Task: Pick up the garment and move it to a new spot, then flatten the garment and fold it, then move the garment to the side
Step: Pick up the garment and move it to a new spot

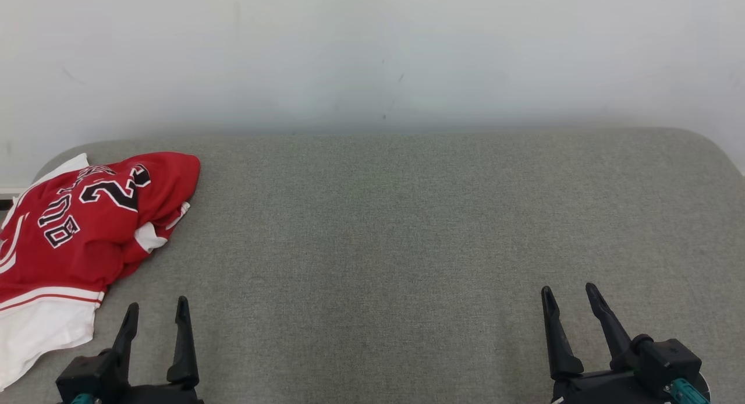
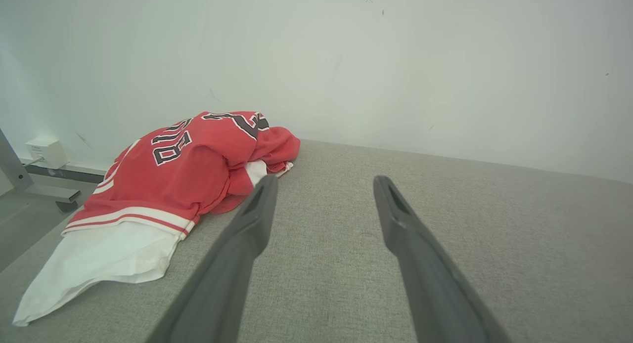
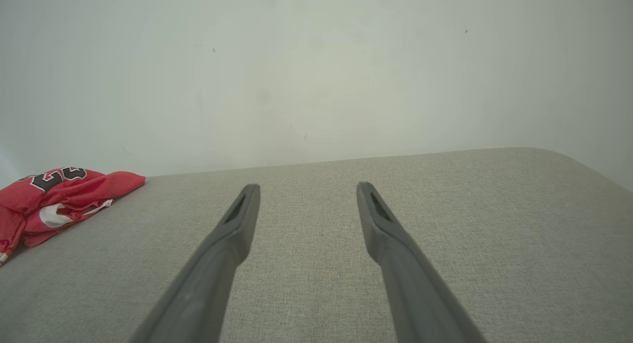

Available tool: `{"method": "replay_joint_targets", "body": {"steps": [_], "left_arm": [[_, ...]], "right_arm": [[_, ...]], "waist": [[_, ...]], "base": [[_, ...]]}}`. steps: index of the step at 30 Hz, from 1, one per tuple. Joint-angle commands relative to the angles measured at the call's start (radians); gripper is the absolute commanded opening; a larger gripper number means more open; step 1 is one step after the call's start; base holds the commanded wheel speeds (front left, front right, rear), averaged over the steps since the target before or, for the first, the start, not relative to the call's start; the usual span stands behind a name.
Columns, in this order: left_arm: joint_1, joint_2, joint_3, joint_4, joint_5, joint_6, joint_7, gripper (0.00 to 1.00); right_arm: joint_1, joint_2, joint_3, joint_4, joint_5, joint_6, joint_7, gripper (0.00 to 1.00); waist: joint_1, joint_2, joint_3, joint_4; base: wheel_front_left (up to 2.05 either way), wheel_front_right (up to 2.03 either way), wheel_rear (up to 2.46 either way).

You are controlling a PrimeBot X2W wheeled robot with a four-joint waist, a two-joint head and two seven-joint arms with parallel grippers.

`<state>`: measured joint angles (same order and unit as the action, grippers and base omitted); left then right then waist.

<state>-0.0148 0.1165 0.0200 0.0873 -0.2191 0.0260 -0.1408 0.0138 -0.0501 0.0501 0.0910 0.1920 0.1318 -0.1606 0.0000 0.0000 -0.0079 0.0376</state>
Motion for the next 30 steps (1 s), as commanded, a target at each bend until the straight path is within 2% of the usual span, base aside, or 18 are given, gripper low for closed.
{"method": "replay_joint_targets", "body": {"steps": [1, 8, 14, 18, 30], "left_arm": [[0.011, 0.006, -0.001, 0.002, 0.001, 0.003, 0.002, 1.00], [0.004, 0.010, -0.008, 0.007, 0.002, 0.008, -0.005, 1.00], [-0.007, 0.017, -0.011, 0.010, 0.004, 0.013, -0.011, 1.00], [-0.006, 0.018, -0.013, 0.013, 0.005, 0.017, -0.010, 1.00], [0.007, 0.022, -0.001, 0.025, -0.004, 0.042, -0.035, 1.00]], "right_arm": [[0.006, -0.001, 0.001, 0.003, 0.007, -0.002, -0.005, 1.00], [0.005, -0.001, -0.001, 0.008, 0.009, -0.002, -0.008, 1.00], [0.010, -0.001, 0.005, 0.011, 0.016, -0.002, -0.013, 1.00], [0.014, -0.001, 0.011, 0.015, 0.024, -0.002, -0.016, 1.00], [0.001, -0.001, 0.027, 0.036, 0.034, -0.002, -0.022, 1.00]], "waist": [[0.0000, 0.0000, 0.000, 0.000], [0.0000, 0.0000, -0.001, 0.008], [0.0000, 0.0000, -0.002, 0.046], [0.0000, 0.0000, -0.001, 0.082], [0.0000, 0.0000, 0.014, 0.256]], "base": [[0.00, 0.00, 0.00], [0.00, 0.00, 0.00], [0.00, 0.00, 0.00], [0.00, 0.00, 0.00], [0.00, 0.00, 0.00]]}}
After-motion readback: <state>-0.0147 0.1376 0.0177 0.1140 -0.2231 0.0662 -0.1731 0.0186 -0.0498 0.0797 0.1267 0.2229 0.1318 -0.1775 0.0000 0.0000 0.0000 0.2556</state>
